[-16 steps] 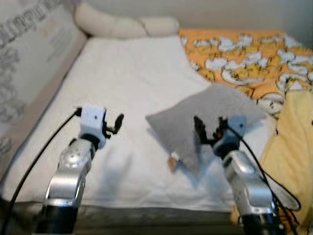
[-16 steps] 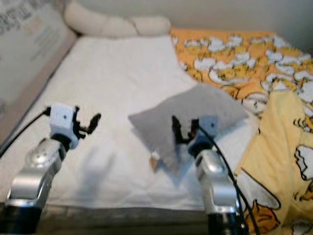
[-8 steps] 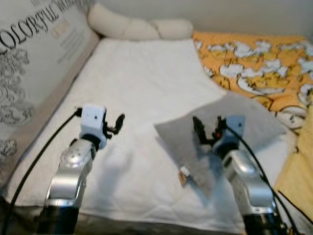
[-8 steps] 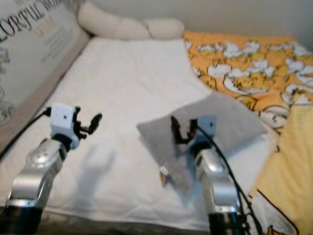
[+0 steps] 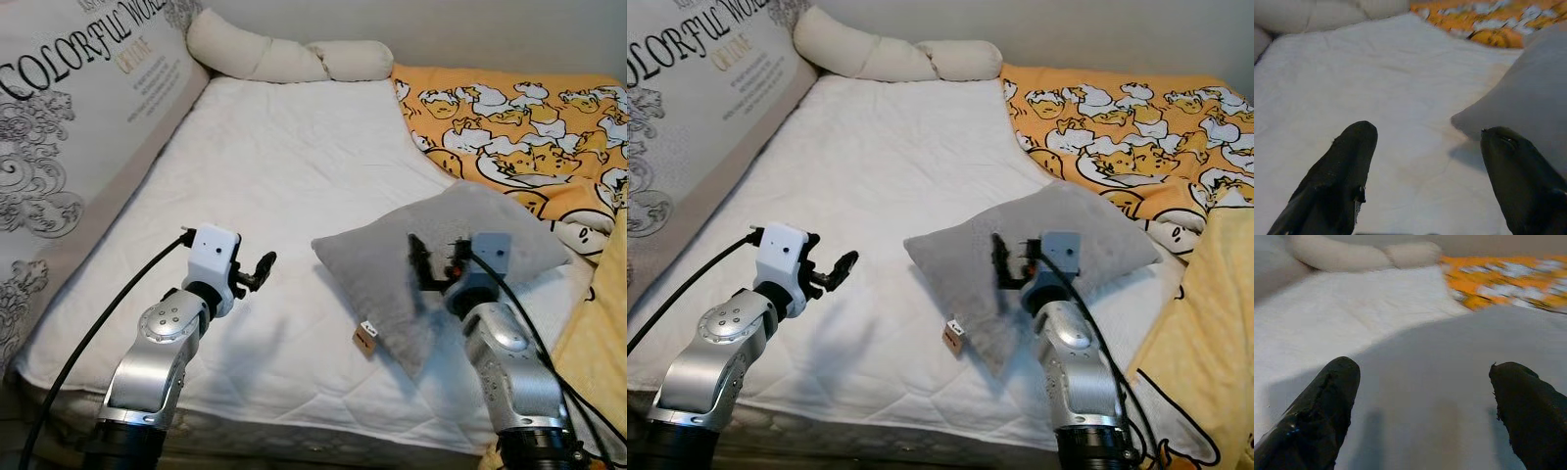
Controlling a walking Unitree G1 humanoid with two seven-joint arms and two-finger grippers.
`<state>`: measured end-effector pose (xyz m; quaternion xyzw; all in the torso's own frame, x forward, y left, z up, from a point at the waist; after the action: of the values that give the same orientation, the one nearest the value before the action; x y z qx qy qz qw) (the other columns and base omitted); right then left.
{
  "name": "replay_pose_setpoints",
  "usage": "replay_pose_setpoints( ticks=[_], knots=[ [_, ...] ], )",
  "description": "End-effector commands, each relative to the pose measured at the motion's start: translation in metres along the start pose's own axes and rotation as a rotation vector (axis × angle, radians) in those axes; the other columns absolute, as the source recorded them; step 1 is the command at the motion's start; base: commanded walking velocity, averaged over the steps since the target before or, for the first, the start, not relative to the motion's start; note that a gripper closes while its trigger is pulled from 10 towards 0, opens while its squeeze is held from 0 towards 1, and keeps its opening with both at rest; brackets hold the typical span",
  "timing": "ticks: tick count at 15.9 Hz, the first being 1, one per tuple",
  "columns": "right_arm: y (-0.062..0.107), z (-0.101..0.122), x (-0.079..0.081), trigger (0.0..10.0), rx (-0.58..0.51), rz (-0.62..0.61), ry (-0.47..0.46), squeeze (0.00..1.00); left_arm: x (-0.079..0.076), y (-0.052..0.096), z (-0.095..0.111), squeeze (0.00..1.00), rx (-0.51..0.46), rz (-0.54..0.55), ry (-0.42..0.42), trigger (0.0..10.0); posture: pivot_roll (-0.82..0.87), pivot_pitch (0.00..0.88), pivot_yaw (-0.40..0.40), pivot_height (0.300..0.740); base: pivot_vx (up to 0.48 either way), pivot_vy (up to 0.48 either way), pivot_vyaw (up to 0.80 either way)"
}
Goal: Clean up the room
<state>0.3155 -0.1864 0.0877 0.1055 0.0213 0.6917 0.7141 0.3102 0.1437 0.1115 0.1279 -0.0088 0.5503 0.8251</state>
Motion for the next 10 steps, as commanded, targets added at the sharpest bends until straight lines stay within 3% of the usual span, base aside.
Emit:
replay_pose_setpoints(
  ticks=[1,2,4,6,8,10],
  knots=[
    [0.0,-0.003,-0.023,10.0,0.038,-0.114,-0.028,0.0,-0.002,0.001,0.007,0.0,-0.027,-0.044,-0.027,10.0,0.08,0.0,0.015,0.74,0.0,0.0,0.0],
    [0.001,-0.004,-0.037,10.0,0.044,-0.181,-0.081,1.0,-0.004,0.001,0.006,0.0,-0.024,-0.083,-0.036,10.0,0.08,0.0,0.014,0.74,0.0,0.0,0.0],
    [0.005,-0.008,-0.056,10.0,0.072,-0.295,-0.163,1.0,-0.009,0.005,0.006,0.0,-0.018,-0.171,-0.053,10.0,0.08,0.0,0.017,0.74,0.0,0.0,0.0],
    [0.011,-0.022,-0.074,10.0,0.131,-0.421,-0.312,1.0,-0.015,0.01,0.006,0.0,-0.014,-0.266,-0.056,10.0,0.08,0.0,0.02,0.74,0.0,0.0,0.0],
    [0.011,-0.031,-0.071,10.0,0.157,-0.397,-0.425,1.0,-0.019,0.014,0.004,0.0,0.006,-0.334,-0.038,10.0,0.09,0.0,0.026,0.74,0.0,0.0,0.0],
    [0.005,-0.052,-0.046,10.0,0.251,-0.227,-0.664,1.0,-0.031,0.028,-0.002,0.0,0.062,-0.507,-0.017,10.0,0.08,0.0,0.042,0.74,0.0,0.0,0.0]
  ],
)
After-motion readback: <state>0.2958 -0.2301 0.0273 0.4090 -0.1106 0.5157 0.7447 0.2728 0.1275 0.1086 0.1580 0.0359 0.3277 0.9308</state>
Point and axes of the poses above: a point about 5 cm out from each wrist's last joint towards the gripper, its own y axis pointing back from the gripper into the wrist, its own z axis along the axis of the wrist's last joint, x = y × z, the point moved 3 cm from there along -y, pointing out of the wrist towards the gripper, and after that the axes turned 3 degrees about -y, right-handed, at the moved point
